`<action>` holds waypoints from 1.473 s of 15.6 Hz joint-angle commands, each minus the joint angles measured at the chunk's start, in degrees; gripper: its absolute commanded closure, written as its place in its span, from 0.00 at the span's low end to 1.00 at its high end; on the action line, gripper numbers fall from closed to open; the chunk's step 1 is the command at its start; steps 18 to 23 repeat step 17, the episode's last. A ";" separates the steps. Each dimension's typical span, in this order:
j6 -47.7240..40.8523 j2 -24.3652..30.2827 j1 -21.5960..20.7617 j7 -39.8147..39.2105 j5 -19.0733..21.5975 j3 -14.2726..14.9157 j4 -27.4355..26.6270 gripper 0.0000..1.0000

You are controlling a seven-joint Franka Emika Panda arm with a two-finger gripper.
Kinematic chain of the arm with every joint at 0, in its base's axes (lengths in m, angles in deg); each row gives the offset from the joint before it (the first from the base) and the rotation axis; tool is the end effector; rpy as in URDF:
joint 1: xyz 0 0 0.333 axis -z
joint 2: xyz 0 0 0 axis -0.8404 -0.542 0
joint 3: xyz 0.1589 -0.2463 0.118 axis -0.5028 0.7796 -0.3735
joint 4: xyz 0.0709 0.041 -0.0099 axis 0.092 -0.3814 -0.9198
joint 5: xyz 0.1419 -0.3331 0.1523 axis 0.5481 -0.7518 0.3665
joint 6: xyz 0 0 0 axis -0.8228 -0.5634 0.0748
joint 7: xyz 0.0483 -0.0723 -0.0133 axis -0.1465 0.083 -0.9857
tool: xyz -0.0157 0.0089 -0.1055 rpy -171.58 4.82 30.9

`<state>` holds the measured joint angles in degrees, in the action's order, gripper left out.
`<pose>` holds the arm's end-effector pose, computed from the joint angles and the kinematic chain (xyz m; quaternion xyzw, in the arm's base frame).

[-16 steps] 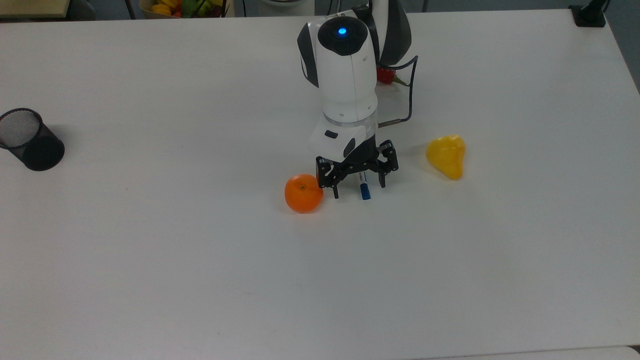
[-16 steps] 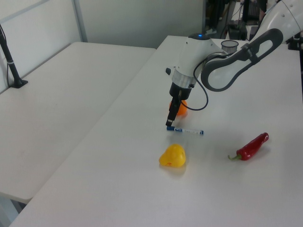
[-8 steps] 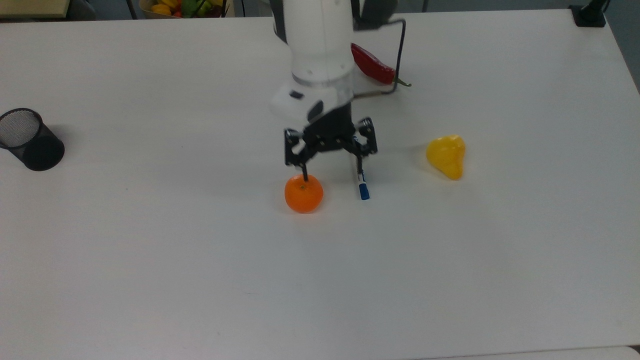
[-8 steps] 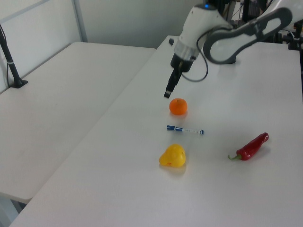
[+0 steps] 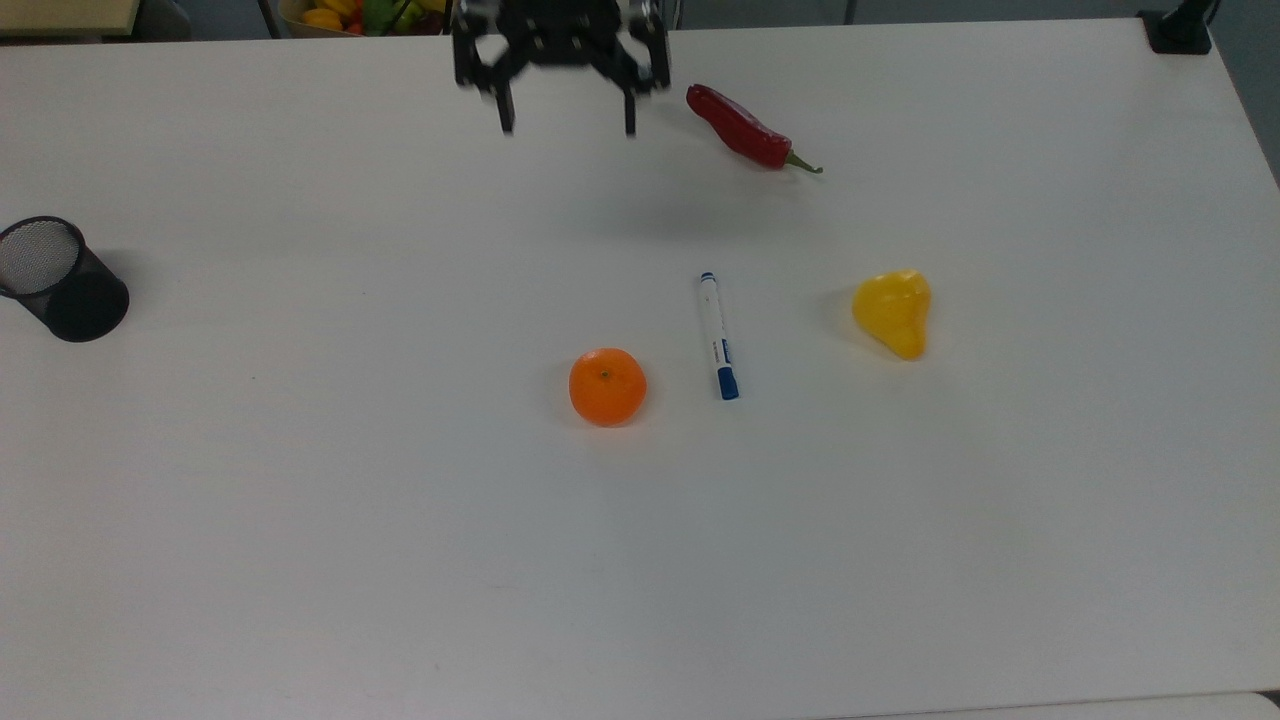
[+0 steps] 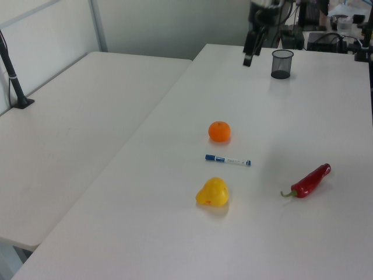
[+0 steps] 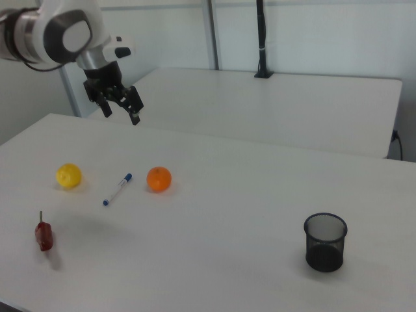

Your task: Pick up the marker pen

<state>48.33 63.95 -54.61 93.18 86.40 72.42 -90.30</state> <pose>0.5975 0.0766 0.5855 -0.9956 -0.0058 -0.0907 0.0214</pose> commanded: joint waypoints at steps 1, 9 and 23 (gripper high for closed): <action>-8.56 7.01 -5.89 0.49 2.82 9.07 -2.61 0.00; -9.98 9.04 -11.27 -8.26 7.30 17.09 -2.96 0.00; -10.24 9.04 -10.39 -10.58 6.96 17.00 -2.78 0.00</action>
